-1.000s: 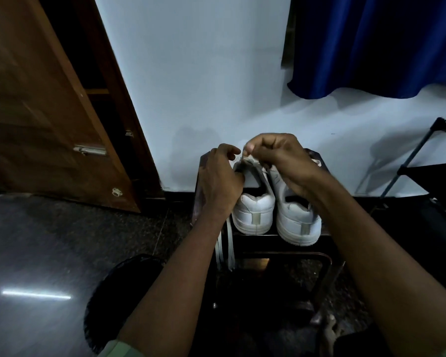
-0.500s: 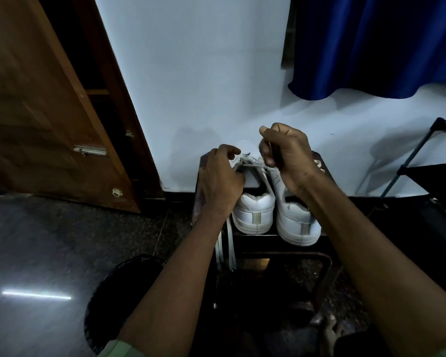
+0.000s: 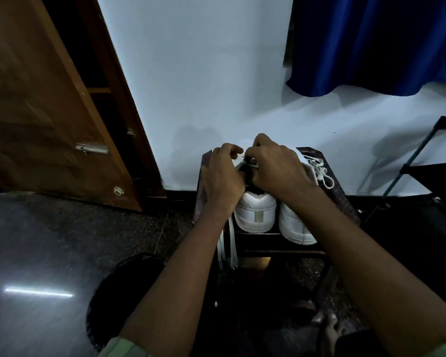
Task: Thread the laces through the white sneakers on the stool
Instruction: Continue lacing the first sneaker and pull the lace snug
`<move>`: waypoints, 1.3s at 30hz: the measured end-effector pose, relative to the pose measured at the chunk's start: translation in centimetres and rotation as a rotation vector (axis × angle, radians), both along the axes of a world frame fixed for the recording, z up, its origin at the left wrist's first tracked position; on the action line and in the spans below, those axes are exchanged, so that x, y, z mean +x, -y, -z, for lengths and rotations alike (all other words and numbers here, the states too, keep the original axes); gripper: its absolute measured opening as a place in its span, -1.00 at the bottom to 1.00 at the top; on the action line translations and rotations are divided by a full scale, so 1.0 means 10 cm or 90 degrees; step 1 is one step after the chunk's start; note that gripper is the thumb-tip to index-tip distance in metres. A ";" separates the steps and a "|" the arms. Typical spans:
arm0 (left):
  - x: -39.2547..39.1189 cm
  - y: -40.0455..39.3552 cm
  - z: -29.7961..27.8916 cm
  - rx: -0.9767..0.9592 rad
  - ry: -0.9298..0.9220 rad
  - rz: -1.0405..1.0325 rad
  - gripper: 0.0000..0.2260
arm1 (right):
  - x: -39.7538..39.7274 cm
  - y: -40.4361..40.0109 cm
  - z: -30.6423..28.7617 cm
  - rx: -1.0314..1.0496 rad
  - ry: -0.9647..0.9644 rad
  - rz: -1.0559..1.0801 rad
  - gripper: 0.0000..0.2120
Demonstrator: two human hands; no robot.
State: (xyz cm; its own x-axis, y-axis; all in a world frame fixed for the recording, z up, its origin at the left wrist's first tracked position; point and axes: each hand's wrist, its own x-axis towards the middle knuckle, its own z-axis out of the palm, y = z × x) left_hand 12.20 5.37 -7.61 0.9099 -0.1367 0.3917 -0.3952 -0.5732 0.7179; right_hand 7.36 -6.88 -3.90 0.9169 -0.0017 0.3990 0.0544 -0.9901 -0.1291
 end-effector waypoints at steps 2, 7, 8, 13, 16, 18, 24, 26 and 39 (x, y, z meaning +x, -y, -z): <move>0.00 0.00 0.00 -0.004 -0.003 0.003 -0.68 | 0.01 -0.01 -0.01 -0.054 -0.007 0.035 -0.86; 0.00 -0.01 -0.01 0.006 0.005 -0.005 -0.73 | 0.01 0.06 -0.02 0.273 0.046 -0.089 -0.95; 0.00 -0.01 -0.01 0.008 0.003 -0.006 -0.72 | 0.00 0.09 -0.07 0.448 0.061 -0.130 -0.92; -0.01 -0.01 -0.04 0.010 -0.010 0.004 -0.58 | -0.10 0.21 -0.31 0.948 0.077 -0.114 -0.69; -0.02 0.00 -0.02 0.002 -0.009 0.007 -0.61 | -0.08 0.24 -0.19 0.601 0.072 -0.051 -0.72; -0.01 0.01 -0.01 -0.006 -0.014 0.005 -0.64 | -0.05 0.19 -0.11 0.411 0.004 -0.016 -0.61; -0.01 0.01 -0.01 -0.030 -0.023 0.005 -0.63 | -0.01 -0.03 -0.02 0.006 -0.026 0.093 -0.77; -0.02 0.01 0.00 -0.034 -0.015 0.004 -0.65 | 0.00 -0.03 -0.02 0.032 -0.014 0.104 -0.77; -0.04 0.00 -0.04 -0.004 -0.035 0.013 -0.53 | -0.06 0.22 -0.23 1.131 -0.088 -0.214 -0.74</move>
State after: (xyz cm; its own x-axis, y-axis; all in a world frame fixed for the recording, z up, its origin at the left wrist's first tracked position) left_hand 11.81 5.37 -7.19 0.9268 -0.1534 0.3429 -0.3674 -0.5600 0.7426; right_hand 6.72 -9.03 -1.55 0.9907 -0.1230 0.0579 0.0995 0.3663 -0.9251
